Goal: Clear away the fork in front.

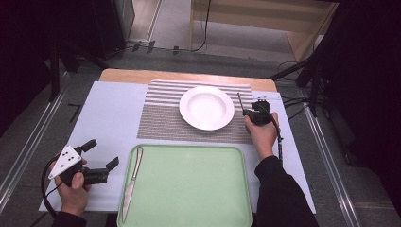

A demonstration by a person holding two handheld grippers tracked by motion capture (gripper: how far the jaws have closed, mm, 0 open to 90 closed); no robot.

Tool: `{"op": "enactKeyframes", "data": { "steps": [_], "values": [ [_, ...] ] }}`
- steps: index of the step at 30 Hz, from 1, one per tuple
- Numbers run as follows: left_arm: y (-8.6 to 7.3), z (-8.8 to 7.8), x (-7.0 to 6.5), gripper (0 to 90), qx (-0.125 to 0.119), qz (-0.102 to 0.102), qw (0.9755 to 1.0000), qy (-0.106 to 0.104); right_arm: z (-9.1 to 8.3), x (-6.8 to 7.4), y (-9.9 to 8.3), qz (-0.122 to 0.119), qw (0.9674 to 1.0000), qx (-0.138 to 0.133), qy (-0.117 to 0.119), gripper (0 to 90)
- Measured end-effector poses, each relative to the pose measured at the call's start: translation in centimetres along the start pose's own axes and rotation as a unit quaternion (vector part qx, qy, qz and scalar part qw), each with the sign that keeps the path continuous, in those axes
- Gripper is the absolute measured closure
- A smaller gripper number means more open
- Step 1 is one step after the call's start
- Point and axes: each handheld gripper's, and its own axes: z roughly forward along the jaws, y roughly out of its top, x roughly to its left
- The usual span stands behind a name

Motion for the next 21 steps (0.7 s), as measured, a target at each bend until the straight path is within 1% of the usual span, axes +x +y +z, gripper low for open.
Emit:
{"op": "enactKeyframes", "data": {
  "steps": [1,2,6,7,8,10,12,16,18,20,21],
  "values": [
    [0.1,0.0,-0.1,0.0,-0.002,0.000,1.0000,0.000,-0.2,0.2,-0.1,-0.002,1.0000,-0.002,-0.001,86.2],
    [0.2,0.0,-0.2,0.0,-0.001,0.004,1.0000,0.004,-0.4,0.3,-0.3,-0.009,0.9999,-0.005,0.001,86.2],
    [0.6,0.2,-0.4,0.0,-0.005,0.001,1.0000,0.001,-1.2,0.6,-0.8,-0.009,0.9997,-0.019,0.010,86.2],
    [0.7,0.3,-0.5,0.0,-0.002,0.002,1.0000,0.001,-1.4,0.7,-0.9,-0.011,0.9996,-0.023,0.012,86.2],
    [0.8,0.5,-0.6,0.0,0.004,0.006,1.0000,-0.001,-1.6,0.8,-1.1,-0.010,0.9995,-0.026,0.013,86.2],
    [1.0,0.7,-1.0,0.0,0.004,0.009,0.9999,-0.003,-2.0,0.9,-1.3,-0.013,0.9992,-0.032,0.020,86.2],
    [1.3,0.8,-1.4,0.8,0.006,0.017,0.9998,-0.006,-2.4,1.1,-1.6,-0.010,0.9989,-0.039,0.026,86.2],
    [1.9,1.0,-2.0,0.8,0.001,0.022,0.9997,-0.010,-3.2,1.4,-2.4,-0.015,0.9974,-0.055,0.044,86.2],
    [2.1,1.2,-2.3,0.7,0.006,0.022,0.9997,-0.010,-3.5,1.6,-2.9,-0.019,0.9969,-0.060,0.048,86.2],
    [2.4,1.6,-2.6,0.5,0.009,0.031,0.9994,-0.015,-3.9,1.8,-3.4,-0.026,0.9963,-0.064,0.051,86.2],
    [2.5,1.8,-2.8,0.2,0.016,0.035,0.9991,-0.019,-4.1,1.8,-3.6,-0.028,0.9958,-0.068,0.055,86.2]
  ]
}}
